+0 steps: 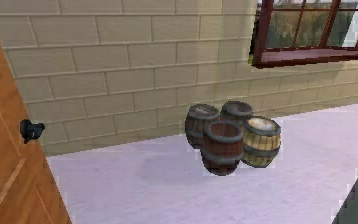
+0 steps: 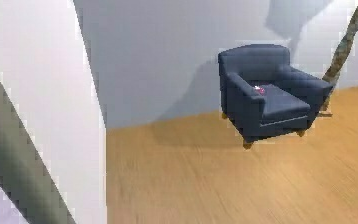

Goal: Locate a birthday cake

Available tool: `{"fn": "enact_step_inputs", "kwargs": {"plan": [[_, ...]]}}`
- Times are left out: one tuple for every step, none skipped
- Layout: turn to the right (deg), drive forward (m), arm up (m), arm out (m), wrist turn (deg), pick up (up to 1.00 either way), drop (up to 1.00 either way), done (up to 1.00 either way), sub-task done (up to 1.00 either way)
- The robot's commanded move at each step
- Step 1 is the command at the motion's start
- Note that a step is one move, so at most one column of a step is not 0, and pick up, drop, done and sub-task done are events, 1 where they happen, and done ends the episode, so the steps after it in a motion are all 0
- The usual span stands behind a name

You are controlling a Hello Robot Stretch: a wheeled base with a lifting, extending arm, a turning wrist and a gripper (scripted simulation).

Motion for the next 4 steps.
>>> {"fn": "enact_step_inputs", "kwargs": {"plan": [[6.0, 0.0, 0.0, 0.0, 0.0, 0.0, 0.0, 0.0, 0.0], [0.0, 0.6, 0.0, 0.0, 0.0, 0.0, 0.0, 0.0, 0.0], [45.0, 0.0, 0.0, 0.0, 0.0, 0.0, 0.0, 0.0, 0.0], [21.0, 0.0, 0.0, 0.0, 0.0, 0.0, 0.0, 0.0, 0.0]]}}
